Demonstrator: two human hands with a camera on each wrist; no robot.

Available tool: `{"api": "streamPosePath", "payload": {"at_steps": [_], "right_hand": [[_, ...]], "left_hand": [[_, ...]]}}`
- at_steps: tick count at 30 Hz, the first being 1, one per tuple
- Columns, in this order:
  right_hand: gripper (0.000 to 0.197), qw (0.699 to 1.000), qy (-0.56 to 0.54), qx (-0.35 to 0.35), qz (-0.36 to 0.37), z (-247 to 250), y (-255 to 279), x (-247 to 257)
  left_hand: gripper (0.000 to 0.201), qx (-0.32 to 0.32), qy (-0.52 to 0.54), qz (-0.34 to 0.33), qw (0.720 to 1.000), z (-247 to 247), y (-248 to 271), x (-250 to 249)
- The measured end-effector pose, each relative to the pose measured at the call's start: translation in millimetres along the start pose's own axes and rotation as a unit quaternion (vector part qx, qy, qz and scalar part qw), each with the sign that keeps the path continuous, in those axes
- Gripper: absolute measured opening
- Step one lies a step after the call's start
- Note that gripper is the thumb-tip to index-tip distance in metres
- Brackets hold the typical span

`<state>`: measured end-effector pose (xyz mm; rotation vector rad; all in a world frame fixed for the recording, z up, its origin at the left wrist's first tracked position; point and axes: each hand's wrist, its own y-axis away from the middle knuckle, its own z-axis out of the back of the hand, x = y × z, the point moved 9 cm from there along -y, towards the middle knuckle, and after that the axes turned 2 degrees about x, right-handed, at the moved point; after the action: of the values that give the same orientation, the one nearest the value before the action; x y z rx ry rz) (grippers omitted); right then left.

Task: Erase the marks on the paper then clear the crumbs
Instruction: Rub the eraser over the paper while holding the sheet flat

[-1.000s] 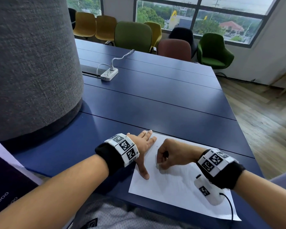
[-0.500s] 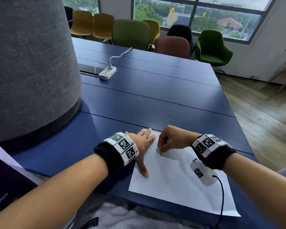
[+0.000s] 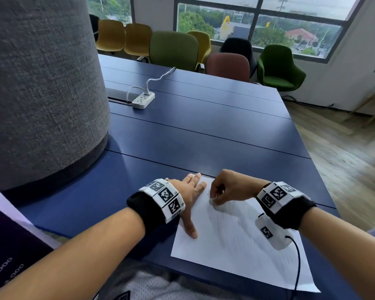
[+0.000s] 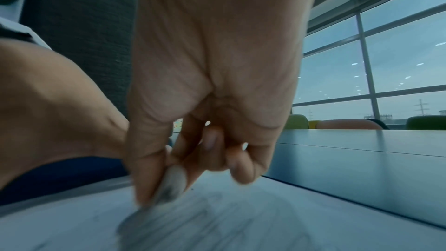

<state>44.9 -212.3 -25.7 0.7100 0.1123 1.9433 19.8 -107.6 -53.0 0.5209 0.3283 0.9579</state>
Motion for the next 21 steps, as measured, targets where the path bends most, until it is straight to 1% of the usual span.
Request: {"api": "streamPosePath", "payload": {"at_steps": [1,2,5,6,7,10,11,12,15,16,17,19,20,21], "right_hand": [[0.010,1.000,0.002,0.022,0.002,-3.5,0.5,2.3],[0.010,1.000,0.005,0.018,-0.004,-1.0,-1.3,1.4],[0.008,0.997,0.017,-0.073,-0.025,18.3,-6.9,-2.9],[0.009,0.996,0.016,-0.085,-0.025,18.7,-7.1,-2.7],[0.009,0.997,0.014,-0.075,-0.018,14.3,-6.4,-1.1],[0.012,0.999,0.018,0.031,0.000,-8.7,-1.8,6.8],[0.013,0.999,0.014,0.042,-0.007,-8.2,-1.6,5.1],[0.013,0.999,0.007,0.030,-0.017,-2.9,-3.1,1.8],[0.010,0.998,0.005,-0.051,-0.033,14.0,-5.2,-5.6],[0.011,0.998,0.005,-0.051,-0.028,12.7,-4.3,-5.8],[0.012,0.999,0.007,-0.030,-0.021,7.7,-2.2,-4.5],[0.012,0.999,0.011,0.035,-0.021,-3.5,2.7,-3.3],[0.011,0.999,0.011,0.044,-0.026,-2.7,3.6,-5.3],[0.009,0.999,0.012,0.028,-0.032,3.3,2.9,-9.3]], "left_hand": [[0.150,0.001,-0.001,0.000,1.000,0.1,0.4,0.1],[0.150,0.002,-0.003,0.000,1.000,0.3,0.5,-0.2],[0.148,-0.002,-0.008,-0.003,1.000,1.0,0.4,-1.3],[0.148,-0.003,-0.010,-0.002,1.000,0.9,0.1,-1.4],[0.148,-0.003,-0.013,-0.001,1.000,0.7,-0.4,-1.4],[0.151,-0.003,-0.012,0.003,1.000,0.2,-1.6,-0.9],[0.150,-0.002,-0.012,0.002,1.000,0.4,-1.7,-1.3],[0.150,0.000,-0.012,0.001,1.000,0.8,-1.8,-1.8],[0.148,0.007,-0.016,-0.001,1.000,1.2,-2.4,-3.1],[0.148,0.008,-0.018,-0.001,1.000,0.9,-2.7,-3.3],[0.148,0.007,-0.019,-0.001,1.000,0.7,-3.2,-3.5],[0.149,0.004,-0.022,0.001,1.000,0.5,-4.5,-3.0],[0.149,0.004,-0.024,0.002,1.000,0.4,-5.1,-3.4],[0.150,0.006,-0.027,0.003,1.000,0.3,-6.1,-4.2]]}}
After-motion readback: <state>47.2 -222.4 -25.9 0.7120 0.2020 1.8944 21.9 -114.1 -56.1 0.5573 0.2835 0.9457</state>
